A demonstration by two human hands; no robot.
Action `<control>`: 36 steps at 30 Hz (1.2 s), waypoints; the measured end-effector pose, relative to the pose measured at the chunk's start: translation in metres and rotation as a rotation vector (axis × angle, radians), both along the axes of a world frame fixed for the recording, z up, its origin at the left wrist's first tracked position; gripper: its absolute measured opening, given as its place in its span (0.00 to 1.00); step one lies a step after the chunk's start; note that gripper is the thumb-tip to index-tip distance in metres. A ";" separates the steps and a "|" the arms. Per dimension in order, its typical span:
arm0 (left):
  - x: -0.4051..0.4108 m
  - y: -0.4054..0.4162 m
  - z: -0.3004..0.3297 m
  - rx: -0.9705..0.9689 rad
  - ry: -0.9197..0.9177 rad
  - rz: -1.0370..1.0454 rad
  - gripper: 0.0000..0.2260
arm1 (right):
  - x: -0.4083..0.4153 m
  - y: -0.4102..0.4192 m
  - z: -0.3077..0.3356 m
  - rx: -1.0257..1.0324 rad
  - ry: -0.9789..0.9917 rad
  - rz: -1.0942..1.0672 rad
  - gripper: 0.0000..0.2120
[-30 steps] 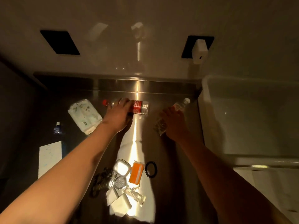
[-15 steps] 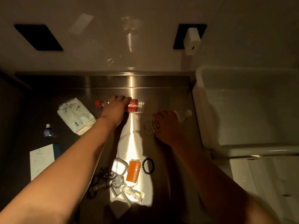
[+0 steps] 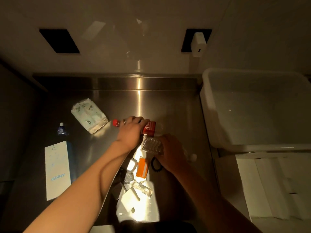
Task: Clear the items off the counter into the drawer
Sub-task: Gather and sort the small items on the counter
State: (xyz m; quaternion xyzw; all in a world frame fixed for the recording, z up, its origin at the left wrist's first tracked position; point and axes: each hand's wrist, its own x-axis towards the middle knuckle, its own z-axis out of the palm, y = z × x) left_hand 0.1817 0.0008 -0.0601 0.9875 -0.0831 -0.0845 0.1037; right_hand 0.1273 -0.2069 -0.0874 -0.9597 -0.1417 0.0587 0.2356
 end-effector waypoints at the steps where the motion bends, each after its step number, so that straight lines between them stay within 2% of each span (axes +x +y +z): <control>1: -0.008 -0.001 -0.001 -0.007 0.000 0.000 0.23 | -0.007 0.001 -0.001 0.008 0.007 0.007 0.30; 11: -0.068 -0.006 0.002 0.008 0.031 0.029 0.27 | -0.050 0.010 0.005 0.002 0.011 0.083 0.31; 15: -0.079 -0.008 0.000 0.056 0.059 0.022 0.38 | -0.058 0.010 0.009 0.022 0.016 0.103 0.30; 18: -0.084 -0.006 -0.002 0.057 0.051 0.023 0.41 | -0.056 0.009 0.012 -0.017 0.004 0.122 0.28; 23: -0.097 0.012 0.004 -0.035 -0.009 0.107 0.39 | -0.045 0.018 0.016 -0.054 -0.064 0.151 0.22; 29: -0.117 0.068 0.025 -0.088 -0.095 0.275 0.28 | -0.026 0.057 0.038 0.058 -0.161 0.245 0.25; 33: -0.134 0.114 0.034 -0.038 -0.113 0.408 0.28 | -0.009 0.102 0.051 0.107 -0.129 0.354 0.27; 35: -0.143 0.138 0.035 -0.053 -0.106 0.473 0.27 | -0.004 0.126 0.055 0.149 -0.129 0.372 0.23; 36: -0.146 0.149 0.035 -0.066 -0.097 0.502 0.27 | -0.003 0.138 0.052 0.161 -0.189 0.392 0.19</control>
